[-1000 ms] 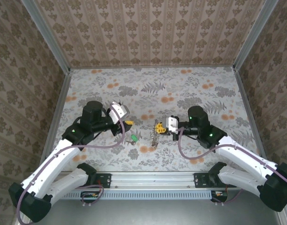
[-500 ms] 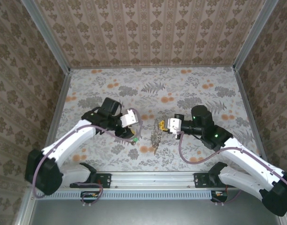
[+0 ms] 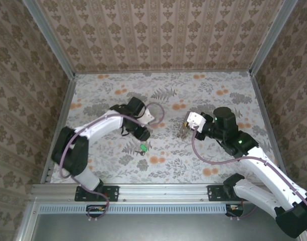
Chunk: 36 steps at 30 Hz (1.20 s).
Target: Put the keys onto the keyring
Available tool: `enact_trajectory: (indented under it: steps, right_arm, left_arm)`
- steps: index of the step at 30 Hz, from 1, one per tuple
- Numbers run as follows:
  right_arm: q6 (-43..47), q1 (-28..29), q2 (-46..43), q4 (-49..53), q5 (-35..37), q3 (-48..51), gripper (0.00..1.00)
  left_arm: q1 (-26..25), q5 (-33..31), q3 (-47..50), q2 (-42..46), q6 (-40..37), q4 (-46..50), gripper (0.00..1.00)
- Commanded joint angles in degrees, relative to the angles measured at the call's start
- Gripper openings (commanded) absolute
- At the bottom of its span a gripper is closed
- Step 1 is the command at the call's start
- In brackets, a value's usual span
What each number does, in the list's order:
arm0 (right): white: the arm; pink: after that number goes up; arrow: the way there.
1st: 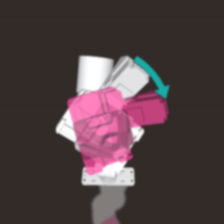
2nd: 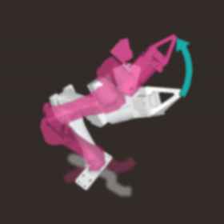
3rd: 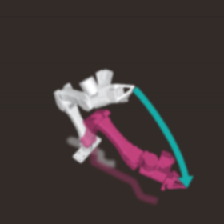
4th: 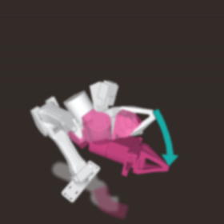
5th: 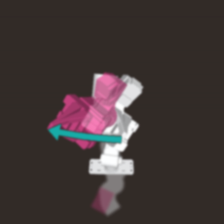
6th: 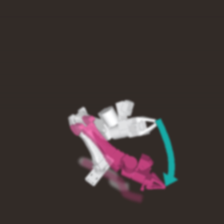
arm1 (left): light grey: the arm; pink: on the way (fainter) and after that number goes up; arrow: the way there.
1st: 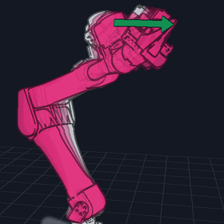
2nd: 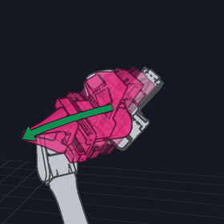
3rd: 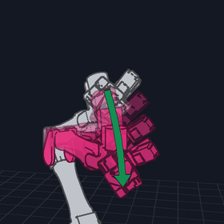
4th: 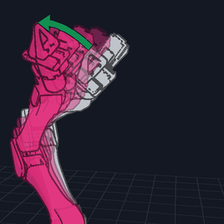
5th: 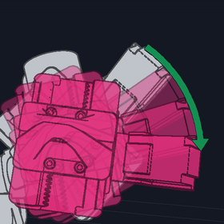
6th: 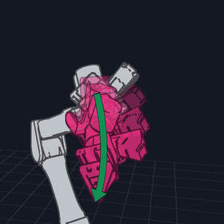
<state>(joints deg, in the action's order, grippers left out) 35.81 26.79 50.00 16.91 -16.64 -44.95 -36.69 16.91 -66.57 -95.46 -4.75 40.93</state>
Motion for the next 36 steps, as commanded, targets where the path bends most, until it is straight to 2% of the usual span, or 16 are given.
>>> enact_trajectory:
  steps: [1,4,10,15,18,20,25,30,36]
  right_arm:
    - [-5.22,-0.53,-0.51,-1.15,-0.29,-0.58,0.00]
    - [-6.32,-0.68,-1.45,-2.29,-0.95,0.78,0.00]
    - [-6.84,-0.86,-1.28,-2.71,-1.72,0.86,0.00]
    - [-7.06,-0.86,-1.09,-2.41,-2.10,0.91,0.00]
    - [-7.08,-0.86,-0.95,-2.43,-2.05,0.99,0.00]
    - [-7.19,-0.81,-0.60,-2.03,-2.09,0.46,0.00]
    - [-7.30,-0.85,0.02,-1.10,-2.34,-0.58,0.00]
    - [-7.53,-0.86,-0.02,-1.23,-2.57,-0.67,0.00]
    - [-7.68,-0.86,-0.28,-1.13,-2.55,-0.67,0.00]
  left_arm:
    - [-3.66,-0.51,-1.29,-3.91,23.57,4.78,0.41]
    - [-8.19,-6.37,-2.39,-4.73,28.37,3.40,0.47]
    - [-8.79,-13.38,-9.00,-10.57,36.44,14.05,0.46]
    - [-8.78,-10.89,-3.50,-7.39,37.51,11.75,0.49]
    - [-8.18,-5.44,0.98,-5.78,36.58,7.36,0.47]
    - [-7.90,-4.08,2.92,-4.66,36.31,5.13,0.43]
    - [-6.00,-5.06,4.32,-3.88,35.75,4.43,0.38]
    - [-5.85,-2.48,4.63,-3.97,34.86,3.03,0.27]
    - [-5.86,-4.09,4.15,-4.30,34.84,5.53,0.26]
